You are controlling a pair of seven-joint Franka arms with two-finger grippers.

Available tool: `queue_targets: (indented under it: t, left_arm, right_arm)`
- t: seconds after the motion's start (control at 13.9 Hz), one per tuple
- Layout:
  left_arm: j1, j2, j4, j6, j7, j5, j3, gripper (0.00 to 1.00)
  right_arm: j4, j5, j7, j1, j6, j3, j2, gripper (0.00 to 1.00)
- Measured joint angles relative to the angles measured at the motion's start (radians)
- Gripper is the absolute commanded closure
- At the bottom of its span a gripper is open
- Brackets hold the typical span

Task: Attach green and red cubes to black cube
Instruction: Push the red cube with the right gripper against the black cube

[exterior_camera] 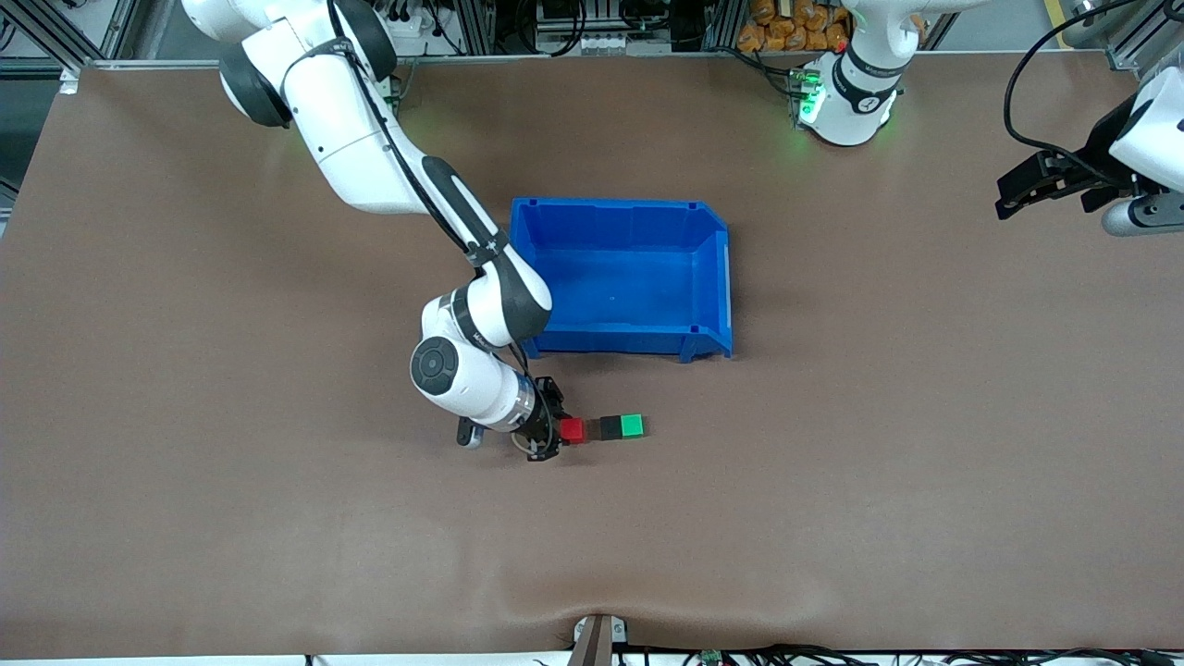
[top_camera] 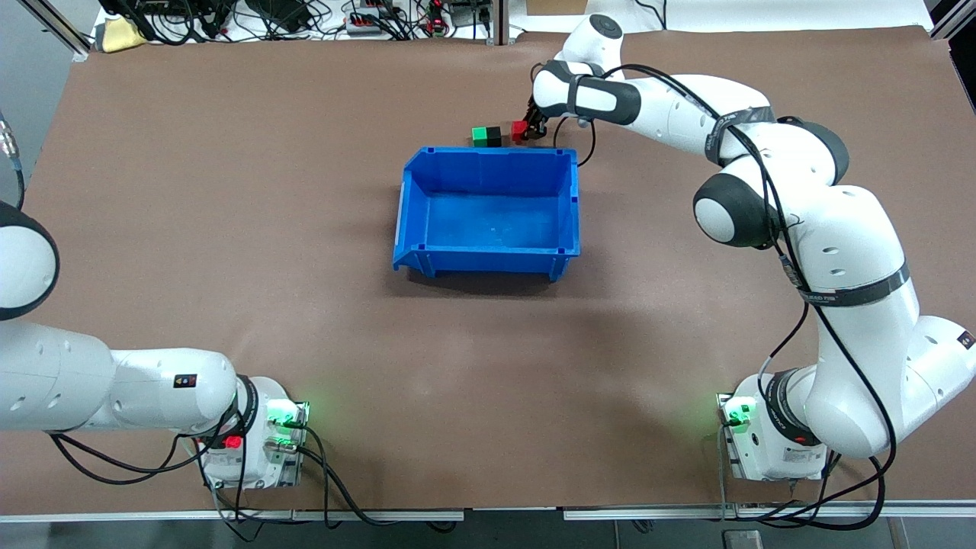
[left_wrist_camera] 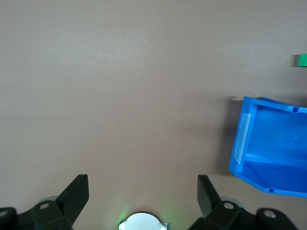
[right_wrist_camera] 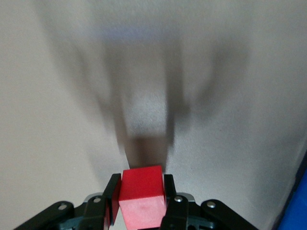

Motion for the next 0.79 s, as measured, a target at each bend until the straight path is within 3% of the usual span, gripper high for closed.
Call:
queue_targets:
  t: [0.79]
  left_arm:
    - [0.0,0.0,0.0,0.0,0.0,0.0,0.0,0.0]
  right_arm:
    - [0.043,0.0,0.029,0.005,0.012,0.001,0.042,1.0]
